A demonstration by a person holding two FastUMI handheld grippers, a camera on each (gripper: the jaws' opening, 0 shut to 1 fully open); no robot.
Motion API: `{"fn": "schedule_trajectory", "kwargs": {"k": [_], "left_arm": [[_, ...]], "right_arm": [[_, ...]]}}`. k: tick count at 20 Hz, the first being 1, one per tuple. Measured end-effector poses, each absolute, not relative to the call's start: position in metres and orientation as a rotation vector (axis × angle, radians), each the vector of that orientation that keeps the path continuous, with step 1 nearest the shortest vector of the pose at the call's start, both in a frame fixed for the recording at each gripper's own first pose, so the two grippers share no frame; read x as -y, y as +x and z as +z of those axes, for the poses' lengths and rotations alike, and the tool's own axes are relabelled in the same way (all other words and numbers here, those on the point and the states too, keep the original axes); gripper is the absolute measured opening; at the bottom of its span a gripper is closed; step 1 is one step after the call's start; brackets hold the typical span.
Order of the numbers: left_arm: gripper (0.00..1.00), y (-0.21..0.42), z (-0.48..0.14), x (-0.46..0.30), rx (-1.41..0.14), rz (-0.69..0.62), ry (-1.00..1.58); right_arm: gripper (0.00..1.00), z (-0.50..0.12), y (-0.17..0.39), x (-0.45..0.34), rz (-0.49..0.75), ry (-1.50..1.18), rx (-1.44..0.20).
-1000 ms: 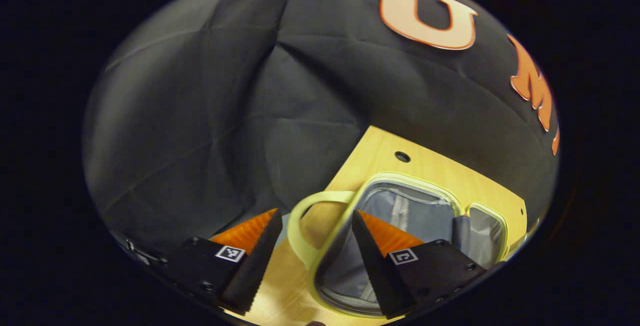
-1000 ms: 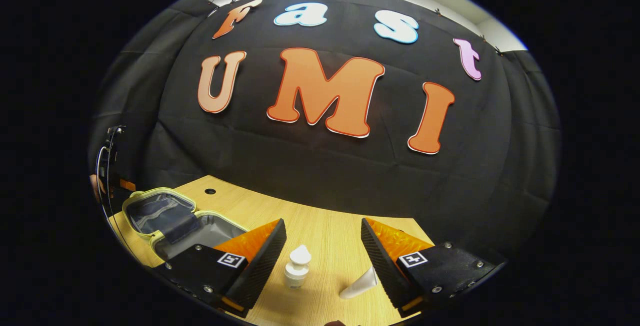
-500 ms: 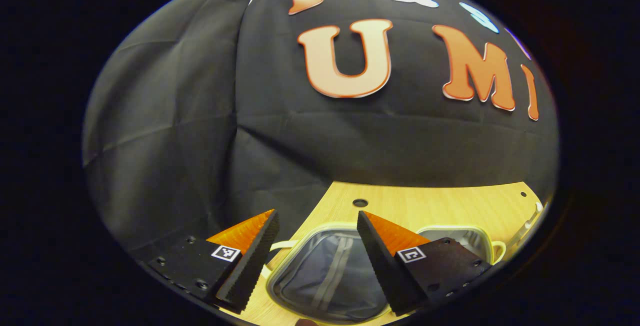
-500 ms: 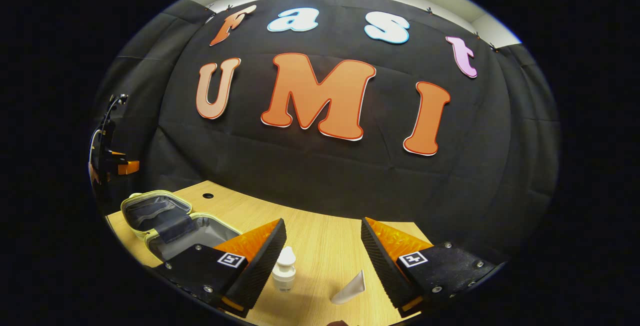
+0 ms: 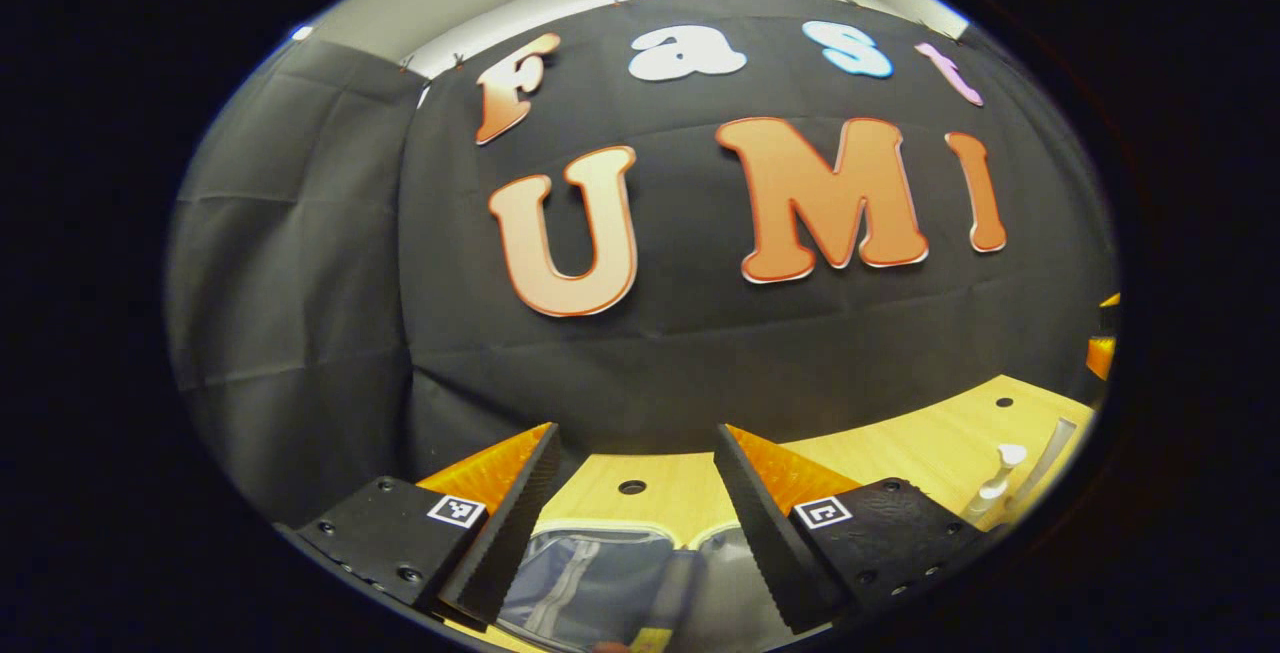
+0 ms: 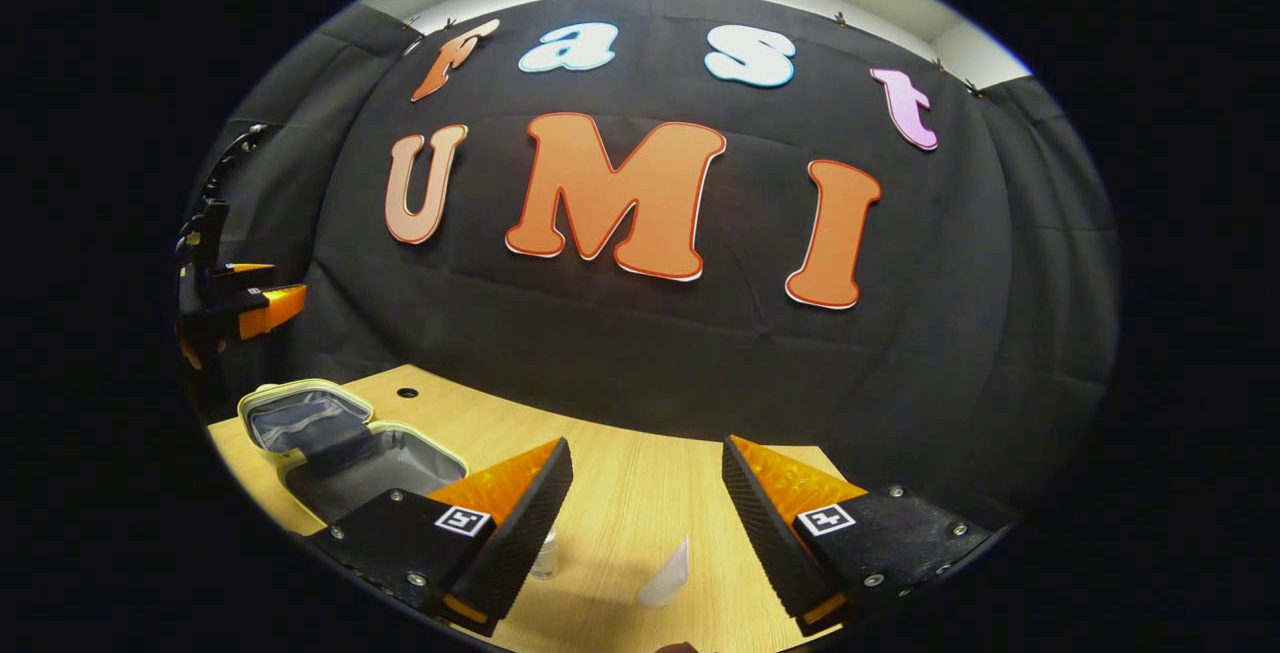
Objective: First open the suitcase, pack the skin care products into it, and then close the suitcase.
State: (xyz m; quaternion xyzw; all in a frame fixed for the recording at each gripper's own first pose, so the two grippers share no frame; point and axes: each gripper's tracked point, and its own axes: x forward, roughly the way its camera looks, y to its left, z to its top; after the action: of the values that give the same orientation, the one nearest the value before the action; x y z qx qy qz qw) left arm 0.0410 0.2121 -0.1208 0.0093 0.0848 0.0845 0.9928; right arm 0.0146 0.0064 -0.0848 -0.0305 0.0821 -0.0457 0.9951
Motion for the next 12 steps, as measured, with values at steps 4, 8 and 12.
{"fn": "schedule_trajectory", "kwargs": {"k": [4,8,12], "left_arm": [[0.99,0.041,-0.115,-0.156,-0.171,0.104,-0.010],[1.00,0.038,-0.123,-0.097,-0.192,0.004,-0.004],[1.00,0.033,-0.134,-0.044,-0.222,-0.090,-0.004]], "right_arm": [[0.96,-0.089,0.009,0.008,-0.101,-0.054,-0.165],[0.96,-0.100,0.003,0.017,-0.106,-0.039,-0.184],[0.96,-0.117,-0.003,0.022,-0.092,-0.035,-0.220]]}}
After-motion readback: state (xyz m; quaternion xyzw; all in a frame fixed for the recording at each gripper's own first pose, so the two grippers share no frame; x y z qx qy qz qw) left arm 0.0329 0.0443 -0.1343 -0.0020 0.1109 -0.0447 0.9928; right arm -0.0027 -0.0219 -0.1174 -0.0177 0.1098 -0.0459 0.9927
